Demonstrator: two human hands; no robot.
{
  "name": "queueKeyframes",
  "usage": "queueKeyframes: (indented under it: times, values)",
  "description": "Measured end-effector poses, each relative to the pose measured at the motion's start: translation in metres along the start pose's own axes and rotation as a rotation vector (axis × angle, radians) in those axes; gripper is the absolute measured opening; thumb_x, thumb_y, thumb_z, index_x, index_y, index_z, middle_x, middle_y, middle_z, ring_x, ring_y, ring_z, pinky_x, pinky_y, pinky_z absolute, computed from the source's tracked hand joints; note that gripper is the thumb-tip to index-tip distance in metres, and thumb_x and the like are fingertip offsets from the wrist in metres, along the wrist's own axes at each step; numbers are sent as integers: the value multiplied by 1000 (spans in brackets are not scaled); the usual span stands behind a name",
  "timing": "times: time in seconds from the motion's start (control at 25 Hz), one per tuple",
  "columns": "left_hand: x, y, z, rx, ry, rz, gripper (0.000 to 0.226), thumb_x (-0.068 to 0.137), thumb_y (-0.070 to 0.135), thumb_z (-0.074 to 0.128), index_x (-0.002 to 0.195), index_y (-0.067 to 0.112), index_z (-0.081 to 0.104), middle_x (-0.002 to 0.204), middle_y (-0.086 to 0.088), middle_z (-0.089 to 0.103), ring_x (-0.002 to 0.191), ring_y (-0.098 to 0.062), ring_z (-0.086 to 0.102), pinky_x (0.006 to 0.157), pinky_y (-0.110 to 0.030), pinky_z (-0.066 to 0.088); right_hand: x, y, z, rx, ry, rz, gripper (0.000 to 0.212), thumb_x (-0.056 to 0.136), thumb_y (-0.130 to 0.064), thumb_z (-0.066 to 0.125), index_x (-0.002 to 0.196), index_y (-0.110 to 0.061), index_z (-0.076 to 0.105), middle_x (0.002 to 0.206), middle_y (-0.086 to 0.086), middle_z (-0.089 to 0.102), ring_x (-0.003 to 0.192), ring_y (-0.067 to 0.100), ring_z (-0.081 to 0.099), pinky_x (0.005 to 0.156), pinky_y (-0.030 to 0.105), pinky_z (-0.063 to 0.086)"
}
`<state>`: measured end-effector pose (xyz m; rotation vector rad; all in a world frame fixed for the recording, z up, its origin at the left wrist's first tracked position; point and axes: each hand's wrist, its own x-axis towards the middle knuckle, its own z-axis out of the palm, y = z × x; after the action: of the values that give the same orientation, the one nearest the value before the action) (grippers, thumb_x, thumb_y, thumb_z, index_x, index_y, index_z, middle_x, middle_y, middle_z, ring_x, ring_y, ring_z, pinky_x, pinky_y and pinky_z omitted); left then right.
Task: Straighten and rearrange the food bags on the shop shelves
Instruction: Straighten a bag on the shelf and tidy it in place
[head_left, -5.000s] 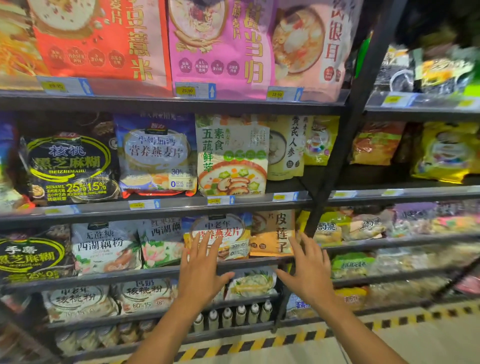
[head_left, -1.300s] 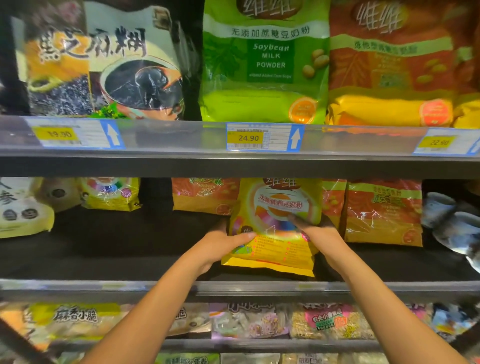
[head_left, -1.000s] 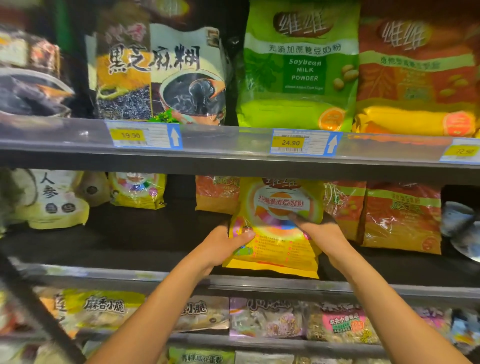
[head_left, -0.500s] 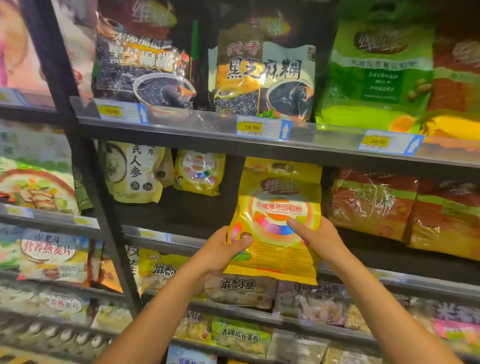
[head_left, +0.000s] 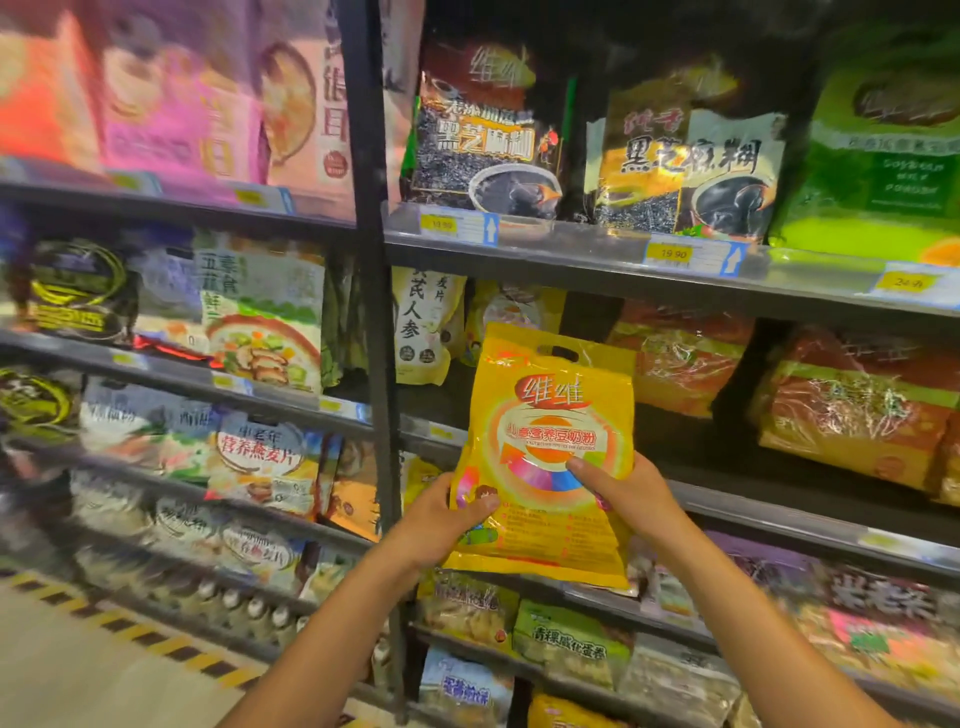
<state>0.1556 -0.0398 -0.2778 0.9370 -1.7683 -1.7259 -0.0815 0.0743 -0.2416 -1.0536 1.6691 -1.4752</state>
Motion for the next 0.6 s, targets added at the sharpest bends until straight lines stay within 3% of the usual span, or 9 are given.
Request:
queueKeyframes:
  times: [0.16,0.28,0.36,0.48,0.6]
  values:
    - [-16,-8,-19,-22,15,11,39,95,32,74,132,25,63,122,5,76,111,-11,72,97,-30,58,-8,-1,22,15,-79,-9,46,81,-43,77,125,-34,65,113,-13,79,101,5,76,81,24,58]
    - [-18,-12,-28,-32,24,4,42,94,35,75,133,27,61,120,8,76,112,-11,72,101,-35,56,-7,5,27,39,-115,26,61,74,-49,83,129,-28,65,117,-5,79,106,15,76,93,38,60]
    - [-15,-13,-30,-42,23,7,39,95,33,73,132,27,60,121,7,76,110,-9,72,92,-26,57,-5,13,27,49,-109,52,75,66,-56,91,129,-26,65,116,-2,79,108,21,76,100,46,58]
    - [-6,-10,-29,-41,17,5,34,98,30,70,130,27,61,120,7,75,106,-3,72,82,-15,55,4,22,23,98,-140,65,76,59,-51,89,127,-25,65,117,1,79,109,26,75,102,50,57]
    - [11,-8,-32,-62,19,-10,34,98,32,70,130,27,61,124,3,75,114,-12,71,101,-31,56,20,27,20,149,-166,85,77,64,-40,96,130,-21,62,120,5,78,111,28,75,101,52,57]
